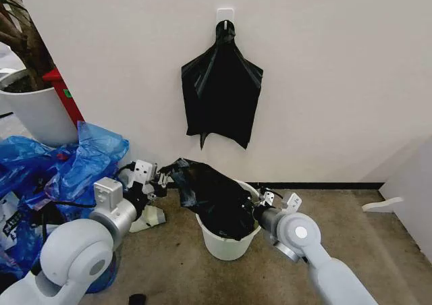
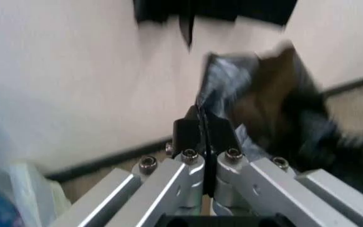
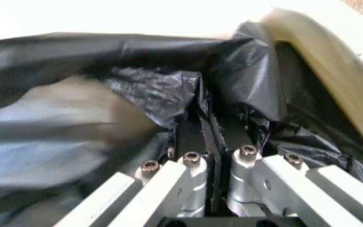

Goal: Place the garbage bag over the trash bin.

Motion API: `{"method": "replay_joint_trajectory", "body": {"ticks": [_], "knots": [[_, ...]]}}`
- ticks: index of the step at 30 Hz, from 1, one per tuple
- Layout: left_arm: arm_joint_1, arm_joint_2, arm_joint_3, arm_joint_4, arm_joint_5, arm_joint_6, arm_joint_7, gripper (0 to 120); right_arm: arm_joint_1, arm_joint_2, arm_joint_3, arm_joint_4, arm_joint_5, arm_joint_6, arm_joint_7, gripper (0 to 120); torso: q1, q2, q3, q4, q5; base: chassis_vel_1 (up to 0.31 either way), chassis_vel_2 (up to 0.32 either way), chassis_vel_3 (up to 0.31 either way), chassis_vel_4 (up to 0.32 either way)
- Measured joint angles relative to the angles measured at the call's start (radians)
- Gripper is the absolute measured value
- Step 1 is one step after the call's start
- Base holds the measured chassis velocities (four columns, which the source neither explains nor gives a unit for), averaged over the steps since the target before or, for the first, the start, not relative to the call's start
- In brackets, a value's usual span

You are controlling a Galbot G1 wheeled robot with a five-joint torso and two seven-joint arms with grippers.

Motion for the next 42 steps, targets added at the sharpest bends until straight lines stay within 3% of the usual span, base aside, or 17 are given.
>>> {"method": "replay_joint_trajectory", "body": {"ticks": [7, 12, 28, 42], "knots": [[0.082, -0.011, 0.009, 0.063, 0.095, -0.034, 0.086, 0, -0.093, -0.050, 0.028, 0.191, 0.017, 0.002, 0.030, 0, 0.000, 0.000, 0.000, 0.0000, 0.0000, 0.000, 0.000, 0.000, 0.000], [0.124, -0.011, 0.011, 0.062, 0.119, -0.050, 0.102, 0, -0.136, -0.051, 0.037, 0.247, -0.018, 0.004, 0.034, 0, 0.000, 0.000, 0.000, 0.0001, 0.0000, 0.000, 0.000, 0.000, 0.000], [0.237, -0.052, 0.011, 0.033, 0.183, -0.095, 0.104, 0, -0.293, -0.049, 0.081, 0.303, -0.146, 0.012, 0.019, 0, 0.000, 0.000, 0.000, -0.0001, 0.0001, 0.000, 0.000, 0.000, 0.000], [0.264, -0.170, 0.045, 0.142, 0.305, -0.138, 0.088, 0, -0.394, 0.005, 0.075, 0.232, -0.310, 0.039, -0.003, 0, 0.000, 0.000, 0.000, 0.0000, 0.0001, 0.000, 0.000, 0.000, 0.000]]}}
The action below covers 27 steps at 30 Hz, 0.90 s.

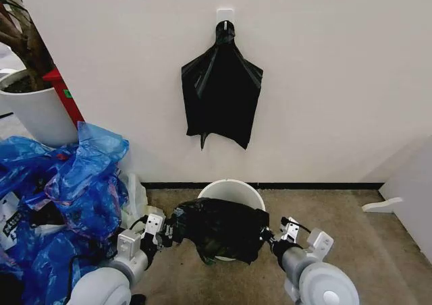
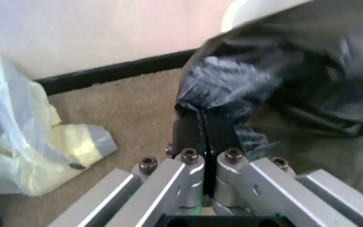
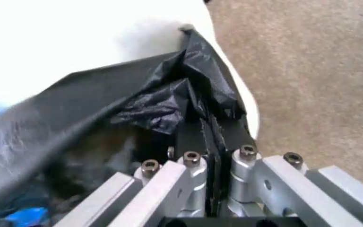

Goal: Place the garbage bag over the trash bin.

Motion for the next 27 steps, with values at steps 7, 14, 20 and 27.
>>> {"method": "replay_joint_trajectory", "body": {"ticks": [7, 14, 20, 27], "knots": [[0.007, -0.031, 0.004, 0.042, 0.058, -0.020, -0.004, 0, -0.023, 0.014, 0.003, -0.036, -0.036, 0.014, -0.008, 0, 0.000, 0.000, 0.000, 0.0000, 0.0000, 0.000, 0.000, 0.000, 0.000], [-0.027, -0.070, 0.033, 0.130, 0.130, -0.067, -0.002, 0, -0.029, 0.026, 0.006, -0.098, -0.089, 0.040, -0.049, 0, 0.000, 0.000, 0.000, 0.0000, 0.0000, 0.000, 0.000, 0.000, 0.000], [-0.044, -0.106, 0.083, 0.216, 0.181, -0.174, 0.006, 0, -0.031, 0.034, 0.007, -0.162, -0.173, 0.096, -0.141, 0, 0.000, 0.000, 0.000, 0.0001, 0.0001, 0.000, 0.000, 0.000, 0.000], [-0.084, -0.143, 0.113, 0.329, 0.226, -0.344, 0.014, 0, -0.036, 0.039, 0.013, -0.217, -0.280, 0.186, -0.262, 0, 0.000, 0.000, 0.000, -0.0001, -0.0001, 0.000, 0.000, 0.000, 0.000]]}}
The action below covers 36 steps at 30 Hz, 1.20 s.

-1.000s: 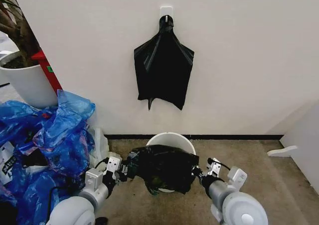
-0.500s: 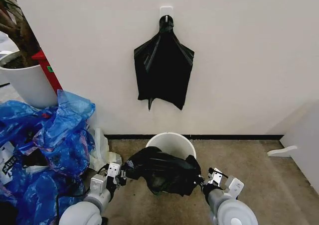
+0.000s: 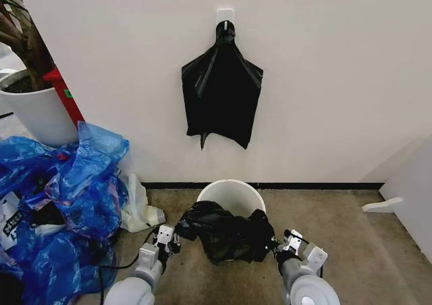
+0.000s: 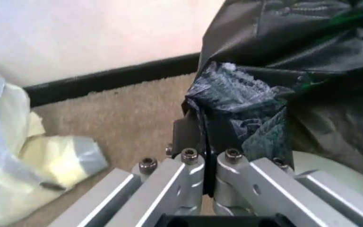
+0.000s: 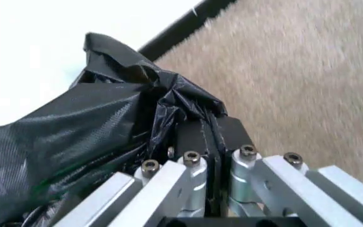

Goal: Place the garbage bag over the trash bin.

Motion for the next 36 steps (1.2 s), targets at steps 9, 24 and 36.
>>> {"method": "replay_joint_trajectory", "body": {"ticks": [9, 24, 36], "knots": [[-0.027, -0.016, 0.000, 0.077, 0.022, -0.094, 0.000, 0, 0.003, 0.008, 0.003, -0.056, -0.094, 0.104, -0.110, 0, 0.000, 0.000, 0.000, 0.0000, 0.0001, 0.000, 0.000, 0.000, 0.000], [-0.064, -0.032, -0.010, 0.122, 0.017, -0.120, -0.004, 0, 0.037, 0.026, 0.009, -0.122, -0.152, 0.149, -0.180, 0, 0.000, 0.000, 0.000, 0.0000, 0.0000, 0.000, 0.000, 0.000, 0.000], [-0.008, -0.018, -0.037, 0.049, 0.028, -0.109, -0.007, 28, -0.002, 0.019, 0.014, -0.078, -0.194, 0.136, -0.184, 41, 0.000, 0.000, 0.000, 0.0000, 0.0000, 0.000, 0.000, 0.000, 0.000]]}}
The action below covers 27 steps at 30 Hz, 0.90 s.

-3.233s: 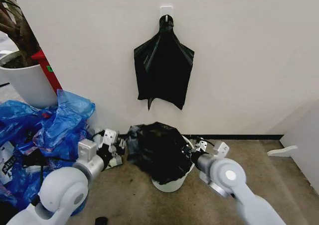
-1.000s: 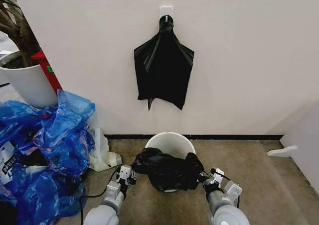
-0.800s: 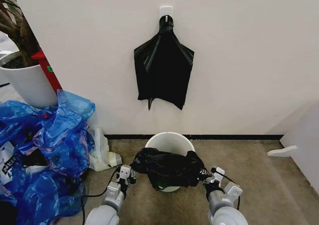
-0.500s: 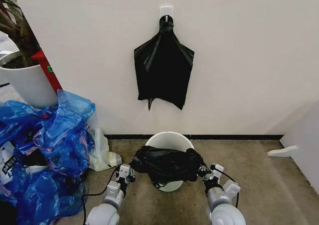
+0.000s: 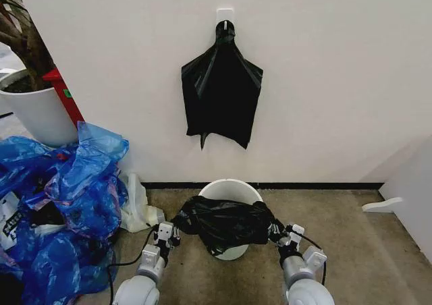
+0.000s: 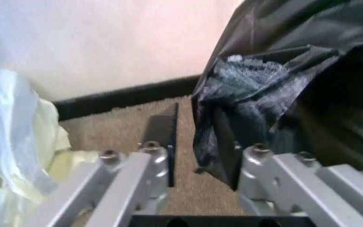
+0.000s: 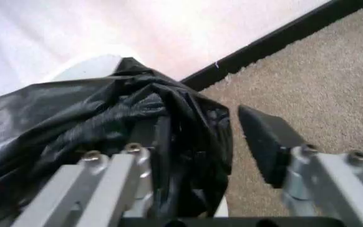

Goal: Place the garbage bag over the trash bin.

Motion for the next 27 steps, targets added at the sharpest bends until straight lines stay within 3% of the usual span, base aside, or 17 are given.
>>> {"method": "replay_joint_trajectory", "body": {"ticks": [16, 21, 27], "knots": [[0.055, 0.040, -0.025, -0.079, 0.000, 0.002, 0.008, 84, -0.063, -0.014, 0.000, 0.076, -0.015, -0.022, 0.041, 97, 0.000, 0.000, 0.000, 0.0000, 0.0000, 0.000, 0.000, 0.000, 0.000], [0.063, 0.053, -0.033, -0.084, -0.002, -0.003, 0.013, 98, -0.068, -0.018, 0.004, 0.087, -0.015, -0.023, 0.049, 100, 0.000, 0.000, 0.000, 0.0001, 0.0000, 0.000, 0.000, 0.000, 0.000], [0.071, 0.072, -0.046, -0.093, -0.021, -0.027, 0.062, 100, -0.079, -0.023, 0.003, 0.103, -0.012, -0.031, 0.050, 100, 0.000, 0.000, 0.000, 0.0000, 0.0000, 0.000, 0.000, 0.000, 0.000]]}}
